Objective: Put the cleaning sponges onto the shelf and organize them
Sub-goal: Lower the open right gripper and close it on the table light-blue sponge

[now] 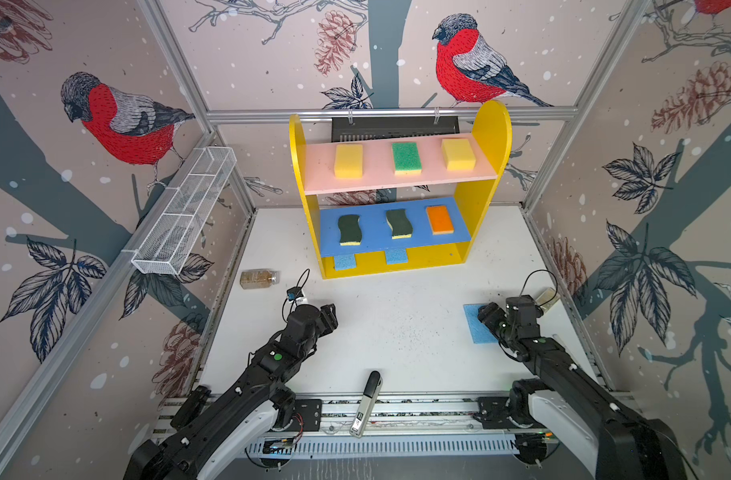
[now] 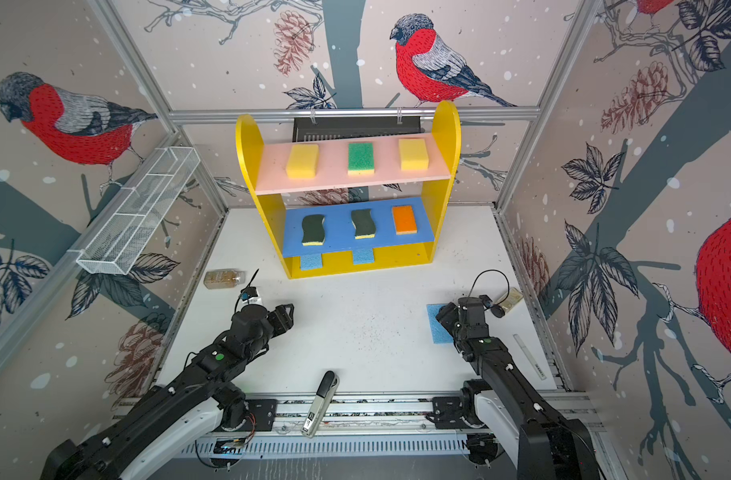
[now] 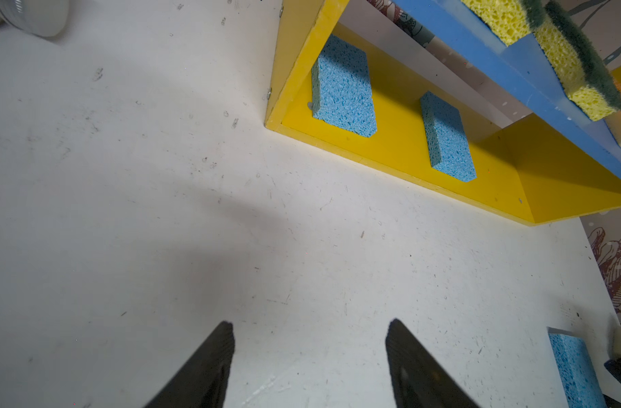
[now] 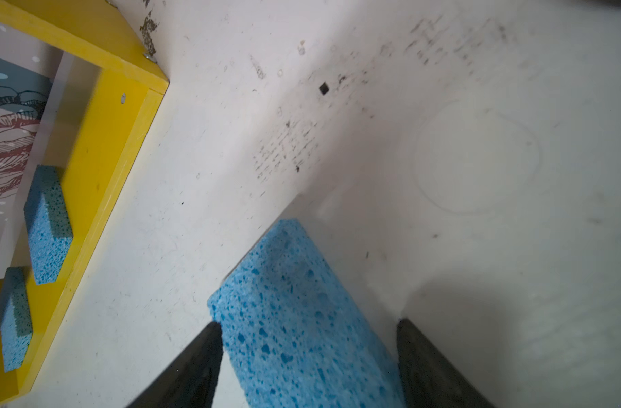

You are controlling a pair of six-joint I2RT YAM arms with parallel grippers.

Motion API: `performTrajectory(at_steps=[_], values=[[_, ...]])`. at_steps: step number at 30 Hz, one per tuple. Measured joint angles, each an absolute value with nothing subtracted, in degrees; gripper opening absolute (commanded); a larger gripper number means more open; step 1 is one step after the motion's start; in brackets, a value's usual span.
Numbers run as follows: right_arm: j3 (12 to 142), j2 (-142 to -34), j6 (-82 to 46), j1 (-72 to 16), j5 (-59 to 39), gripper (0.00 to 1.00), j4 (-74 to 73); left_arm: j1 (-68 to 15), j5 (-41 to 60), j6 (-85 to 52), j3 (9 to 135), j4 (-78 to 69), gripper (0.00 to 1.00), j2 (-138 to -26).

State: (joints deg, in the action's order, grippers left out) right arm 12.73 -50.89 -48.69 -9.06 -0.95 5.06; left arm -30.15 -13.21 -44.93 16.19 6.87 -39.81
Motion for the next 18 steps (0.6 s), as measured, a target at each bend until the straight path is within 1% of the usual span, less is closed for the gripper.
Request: performTrajectory(at_steps=[5,18], values=[[12.4,-50.4,-50.3,-12.0,-1.9,0.79,4.6,-30.2,-13.4,-45.0,16.2,7.1,0.69,-38.7],[14.6,-54.0,-51.4,-19.9,-1.9,0.79,3.8,-30.2,-13.4,-45.8,16.3,10.2,0.69,-35.6]])
